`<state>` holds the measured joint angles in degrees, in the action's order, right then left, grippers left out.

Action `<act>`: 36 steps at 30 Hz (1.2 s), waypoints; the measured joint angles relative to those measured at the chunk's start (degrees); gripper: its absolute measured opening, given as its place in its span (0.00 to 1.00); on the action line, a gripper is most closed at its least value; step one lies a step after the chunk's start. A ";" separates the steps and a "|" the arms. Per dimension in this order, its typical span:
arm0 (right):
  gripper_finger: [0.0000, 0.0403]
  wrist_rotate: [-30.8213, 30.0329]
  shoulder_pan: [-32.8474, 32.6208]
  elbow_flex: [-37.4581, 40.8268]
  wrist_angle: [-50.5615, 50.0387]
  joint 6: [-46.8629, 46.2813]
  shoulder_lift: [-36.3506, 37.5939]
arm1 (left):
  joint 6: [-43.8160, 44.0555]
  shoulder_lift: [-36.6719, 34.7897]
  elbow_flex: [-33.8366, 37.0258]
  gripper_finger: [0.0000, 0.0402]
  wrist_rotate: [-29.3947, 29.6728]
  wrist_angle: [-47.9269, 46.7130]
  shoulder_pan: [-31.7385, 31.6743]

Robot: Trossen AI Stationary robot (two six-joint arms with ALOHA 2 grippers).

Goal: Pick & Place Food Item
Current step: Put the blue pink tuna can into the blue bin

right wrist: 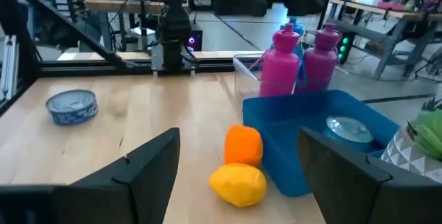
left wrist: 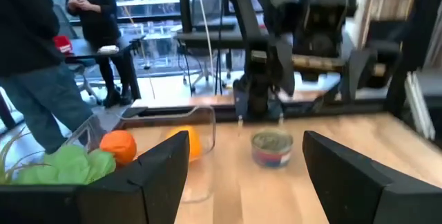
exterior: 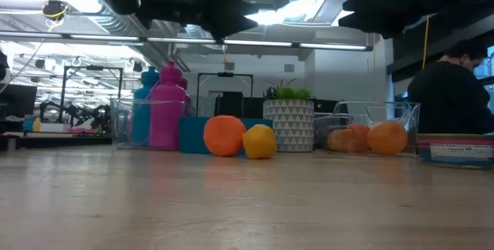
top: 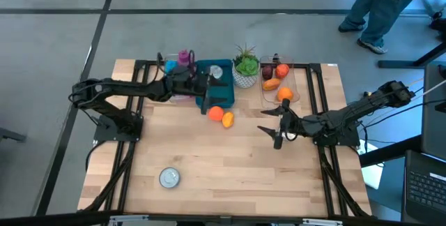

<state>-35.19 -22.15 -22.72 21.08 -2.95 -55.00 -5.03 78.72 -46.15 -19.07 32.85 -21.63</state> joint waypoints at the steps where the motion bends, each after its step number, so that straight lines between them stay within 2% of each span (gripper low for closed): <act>1: 0.71 0.07 0.08 0.00 0.01 0.51 0.00 | -1.25 0.29 0.02 0.67 0.10 -0.44 0.24; 3: 0.71 0.07 0.27 0.00 -0.02 -0.51 0.00 | -1.06 1.02 0.04 0.67 0.62 -0.61 0.91; 7: 0.71 0.40 1.43 0.00 2.45 -3.68 -0.04 | 5.00 2.70 0.09 0.67 0.96 2.73 2.48; 11: 0.71 4.43 3.55 -0.65 2.72 -3.80 -0.04 | 6.24 3.84 0.07 0.67 0.96 5.50 4.28; 13: 0.71 4.60 3.52 -3.06 -5.23 -4.12 -0.04 | 4.15 3.89 0.07 0.67 0.98 4.52 5.10; 15: 0.71 4.60 2.91 -7.16 -17.20 -6.02 -0.09 | 2.82 3.89 0.07 0.67 0.98 3.02 5.69; 19: 0.71 4.41 0.34 -16.38 -40.95 -13.71 -1.44 | 2.61 3.91 0.07 0.66 1.02 0.54 6.37; 21: 0.71 3.51 -1.11 -18.59 -48.53 -17.85 -3.06 | 2.79 3.91 0.07 0.66 1.03 -0.71 6.58; 27: 0.71 3.29 -6.36 -19.19 -61.28 -30.66 -7.95 | 5.62 3.91 0.07 0.66 1.01 -1.83 6.97; 36: 0.71 3.85 -13.93 -19.17 -73.43 -46.16 -16.14 | 6.61 3.91 0.07 0.66 1.55 -1.78 8.79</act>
<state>-31.34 -36.08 -41.89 -52.35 -49.12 -71.14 1.58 82.63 -46.09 -17.52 31.07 -12.83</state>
